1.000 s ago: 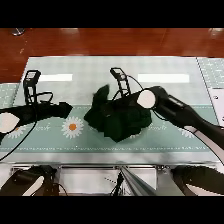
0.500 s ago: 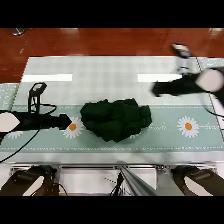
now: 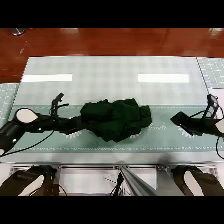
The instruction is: Fold the shirts.
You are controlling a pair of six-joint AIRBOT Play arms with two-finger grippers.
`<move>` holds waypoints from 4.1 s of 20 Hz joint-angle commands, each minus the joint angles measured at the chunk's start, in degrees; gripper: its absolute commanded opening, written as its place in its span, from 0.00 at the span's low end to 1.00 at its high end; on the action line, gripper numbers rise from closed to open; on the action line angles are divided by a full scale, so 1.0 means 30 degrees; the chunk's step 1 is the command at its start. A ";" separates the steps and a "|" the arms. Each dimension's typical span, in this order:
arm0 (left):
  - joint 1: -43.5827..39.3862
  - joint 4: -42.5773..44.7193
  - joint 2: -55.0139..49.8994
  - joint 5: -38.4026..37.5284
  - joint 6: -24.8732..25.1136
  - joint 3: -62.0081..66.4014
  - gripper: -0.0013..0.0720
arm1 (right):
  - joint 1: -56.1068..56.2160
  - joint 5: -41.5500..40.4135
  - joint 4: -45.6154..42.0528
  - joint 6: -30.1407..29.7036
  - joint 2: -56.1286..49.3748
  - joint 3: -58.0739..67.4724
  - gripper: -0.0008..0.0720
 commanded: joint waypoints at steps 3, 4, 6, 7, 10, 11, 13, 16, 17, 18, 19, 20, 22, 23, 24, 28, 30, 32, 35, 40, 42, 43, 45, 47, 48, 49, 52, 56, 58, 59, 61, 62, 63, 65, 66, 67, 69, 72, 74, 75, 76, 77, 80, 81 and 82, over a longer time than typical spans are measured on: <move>-0.1107 -0.4379 -0.3373 0.2127 0.3257 -0.0226 0.97 | -0.0350 0.0044 0.3271 -0.2688 0.0335 -0.0867 0.85; -0.1268 -0.4947 -0.3665 0.2171 0.4116 -0.0233 0.96 | -0.0350 0.0044 0.3322 -0.2725 0.0328 -0.0860 0.85; -0.1304 -0.6375 -0.3679 0.2106 0.5982 -0.0219 0.04 | -0.0335 0.0051 0.3512 -0.2623 -0.0051 -0.0867 0.85; -0.1304 -0.6645 -0.3687 0.1989 0.6135 -0.0124 0.05 | -0.0131 -0.0051 0.4189 -0.2696 -0.0539 -0.0860 0.85; -0.1304 -0.6637 -0.3679 0.1209 0.6404 0.0080 0.05 | 0.2142 -0.1486 0.7264 -0.3949 -0.3060 -0.0860 0.85; -0.1304 -0.6645 -0.3679 0.0918 0.6404 0.0087 0.05 | 0.3067 -0.2215 0.7876 -0.4109 -0.3978 -0.0831 0.85; -0.1246 -0.6652 -0.3679 0.0255 0.6404 0.0087 0.05 | 0.4488 -0.2805 0.8364 -0.4160 -0.5945 -0.0204 0.85; -0.1224 -0.6659 -0.3665 -0.0401 0.6586 0.0175 0.05 | 0.5727 -0.2710 0.9340 -0.4728 -0.8714 0.1814 0.85; -0.1224 -0.6659 -0.3614 -0.0401 0.6623 0.0175 0.05 | 0.6025 -0.2572 0.9333 -0.4736 -0.9471 0.2470 0.81; -0.1224 -0.6652 -0.3555 -0.0393 0.6623 0.0175 0.05 | 0.6368 -0.2514 0.9333 -0.4816 -1.0171 0.3075 0.55; -0.1224 -0.6652 -0.3475 -0.0401 0.6630 0.0175 0.05 | 0.6659 -0.2448 0.9333 -0.5260 -1.0615 0.3599 0.19; -0.1129 -0.6637 -0.3344 -0.0430 0.6717 0.0255 0.05 | 0.6812 -0.2069 0.9355 -0.5967 -1.0797 0.4335 0.05; -0.0087 -0.6652 -0.2798 -0.1188 0.6965 0.1173 0.05 | 0.6528 -0.0488 0.8750 -0.6455 -1.0542 0.6812 0.05; 0.0852 -0.6652 -0.2331 -0.1647 0.6958 0.2157 0.05 | 0.6215 0.0313 0.8036 -0.6339 -1.0258 0.8612 0.05; 0.1953 -0.6659 -0.1763 -0.1945 0.6768 0.3475 0.05 | 0.5901 0.1093 0.7118 -0.5989 -0.9894 1.0958 0.05; 0.5661 -0.6659 -0.0124 -0.1413 0.4029 1.0921 0.04 | 0.5559 0.3162 0.2856 -0.3927 -0.9129 2.2265 0.05; 0.6696 -0.6637 0.0015 -0.1566 0.3206 1.5431 0.04 | 0.5559 0.4226 0.2280 -0.3832 -0.9107 2.7838 0.05; 0.7359 -0.5952 0.0036 -0.2280 0.2645 1.9832 0.05 | 0.5559 0.5763 0.1596 -0.3840 -0.8830 3.2239 0.05; 0.7774 -0.1304 0.0517 -0.3847 0.0729 2.5033 0.04 | 0.5559 0.6870 -0.0328 -0.3934 -0.6054 3.2917 0.05; 0.7781 0.5960 0.4758 -0.3840 -0.0138 2.7438 0.05 | 0.5544 0.7723 -0.3417 -0.3679 -0.0240 3.0206 0.05; 0.7781 0.6892 0.6368 -0.4226 -0.0146 2.7292 0.05 | 0.5544 0.8531 -0.3439 -0.3563 0.1086 2.9594 0.05; 0.7781 0.6892 0.6921 -0.4473 -0.0182 2.7146 0.05 | 0.5544 0.8947 -0.3410 -0.3366 0.1472 2.9456 0.05; 0.7781 0.6870 0.7599 -0.5355 -0.0976 2.6622 0.05 | 0.5544 0.9508 -0.3410 -0.3118 0.1647 2.9252 0.05; 0.7781 0.6856 0.7628 -0.7118 -0.1486 2.5820 0.05 | 0.5544 0.9566 -0.3359 -0.2973 0.1647 2.8276 0.05; 0.7781 0.6856 0.7606 -0.7694 -0.1494 2.4946 0.05 | 0.5544 0.9551 -0.3344 -0.2965 0.1639 2.7518 0.05; 0.7781 0.6856 0.7599 -0.7796 -0.1486 2.3722 0.05 | 0.5544 0.9428 -0.3344 -0.2863 0.1647 2.6469 0.05; 0.7774 0.5792 0.7125 -0.7118 -0.1464 1.9569 0.05 | 0.5544 0.8021 -0.3337 -0.2725 0.1588 2.2513 0.05; 0.7657 0.3555 0.5049 -0.3891 0.0066 1.4375 0.05 | 0.5544 0.5166 -0.2178 -0.2820 -0.0736 1.7937 0.05; 0.7257 0.3563 0.3330 -0.1683 0.0925 1.3019 0.05 | 0.5552 0.3534 -0.1224 -0.3308 -0.3359 1.7493 0.05; 0.7038 0.3563 0.2178 -0.0845 0.1202 1.2786 0.05 | 0.5544 0.2339 -0.1005 -0.3439 -0.4896 1.7493 0.05; 0.6513 0.3563 -0.0233 0.0379 0.1486 1.2779 0.05 | 0.5537 -0.0197 -0.0794 -0.3388 -0.7905 1.7639 0.05; 0.6237 0.3563 -0.1377 0.0969 0.1486 1.2786 0.05 | 0.5544 -0.0940 -0.0721 -0.3359 -0.9464 1.8112 0.05; 0.5916 0.3555 -0.2550 0.1501 0.1479 1.2786 0.05 | 0.5544 -0.1275 -0.0423 -0.3315 -1.1176 1.8892 0.05; 0.5333 0.3410 -0.4539 0.2135 0.1464 1.2786 0.05 | 0.5537 -0.1253 0.0415 -0.3002 -1.4258 2.0706 0.05; 0.5115 0.3344 -0.5340 0.2193 0.1464 1.2786 0.05 | 0.5537 -0.1239 0.1020 -0.2535 -1.5577 2.1587 0.05; 0.4954 0.3344 -0.6105 0.2149 0.1450 1.2786 0.05 | 0.5391 -0.1137 0.1829 -0.2171 -1.6604 2.2352 0.05; 0.4889 0.3351 -0.7111 0.1938 0.0656 1.2786 0.18 | 0.4619 -0.0087 0.4138 -0.2047 -1.8214 2.3824 0.19; 0.5464 0.3796 -0.7395 0.0328 0.0102 1.2983 0.98 | 0.2412 0.3089 0.6907 -0.2441 -1.8950 2.5121 0.87; 0.6710 0.6025 -0.7380 -0.2608 -0.0015 1.3610 0.98 | 0.0452 0.6244 0.7184 -0.3497 -1.8498 2.5427 0.87; 0.7694 0.7293 -0.7322 -0.4335 -0.0415 1.3697 0.98 | -0.0539 0.7963 0.6645 -0.4189 -1.8047 2.5420 0.87; 0.8728 0.8291 -0.7278 -0.6222 -0.0656 1.3675 0.98 | -0.1297 0.9340 0.5559 -0.4626 -1.7544 2.5383 0.87; 0.9843 0.8990 -0.7264 -0.8378 -0.0634 1.3442 0.97 | -0.1953 1.0156 0.4218 -0.5238 -1.6640 2.4859 0.87; 1.2772 0.8444 -0.5960 -0.9719 -0.0903 0.9836 0.97 | -0.3708 0.7293 0.3344 -0.5836 -1.2524 1.9912 0.87; 1.3369 0.8211 -0.5129 -0.8990 -0.0721 0.8123 0.97 | -0.4153 0.6069 0.4167 -0.6397 -1.0877 1.7354 0.87; 1.3886 0.8218 -0.4320 -0.8298 -0.0357 0.6390 0.97 | -0.4430 0.5071 0.4860 -0.6798 -0.9333 1.4775 0.87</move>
